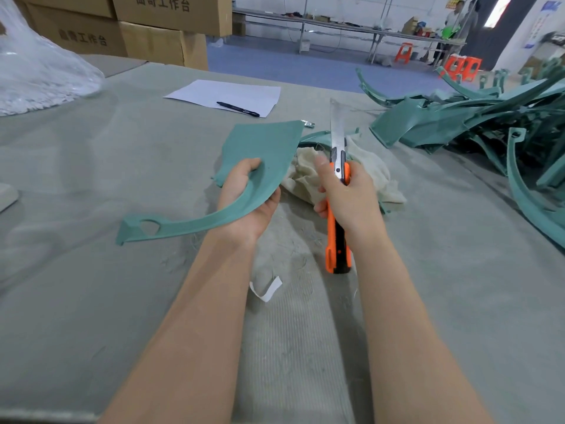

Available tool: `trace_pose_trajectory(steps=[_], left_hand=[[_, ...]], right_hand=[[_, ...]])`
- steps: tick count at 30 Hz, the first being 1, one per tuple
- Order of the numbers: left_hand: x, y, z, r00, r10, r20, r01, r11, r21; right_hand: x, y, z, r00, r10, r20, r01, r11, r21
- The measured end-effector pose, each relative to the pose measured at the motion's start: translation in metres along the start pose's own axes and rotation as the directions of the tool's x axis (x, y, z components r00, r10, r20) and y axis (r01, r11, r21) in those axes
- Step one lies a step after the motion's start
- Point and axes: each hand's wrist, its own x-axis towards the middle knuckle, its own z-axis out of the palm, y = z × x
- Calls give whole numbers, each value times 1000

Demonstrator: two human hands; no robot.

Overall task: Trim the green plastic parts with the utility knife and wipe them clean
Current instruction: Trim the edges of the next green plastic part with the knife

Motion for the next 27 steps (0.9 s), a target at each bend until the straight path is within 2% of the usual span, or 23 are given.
trace_pose_trajectory(steps=[3,5,11,18,27], left_hand=[[-1,1,1,999,-34,1,34,999,28],[-1,2,1,997,-76,15,76,996,49],[-2,6,2,966,-228,117,224,973,46],[0,9,-2,951,-282,129,279,960,40],[-1,11,-5,921,-343,185,355,934,-33]], right_hand=[[3,2,-4,991,-78,-110,70,995,-70],[5,3,-6,982,-140,-129,130,988,-83],[8,9,-8,973,-212,-87,197,968,-156],[6,7,-9,970,-222,-97,212,972,-105],[0,4,-9,981,-190,35,192,980,-54]])
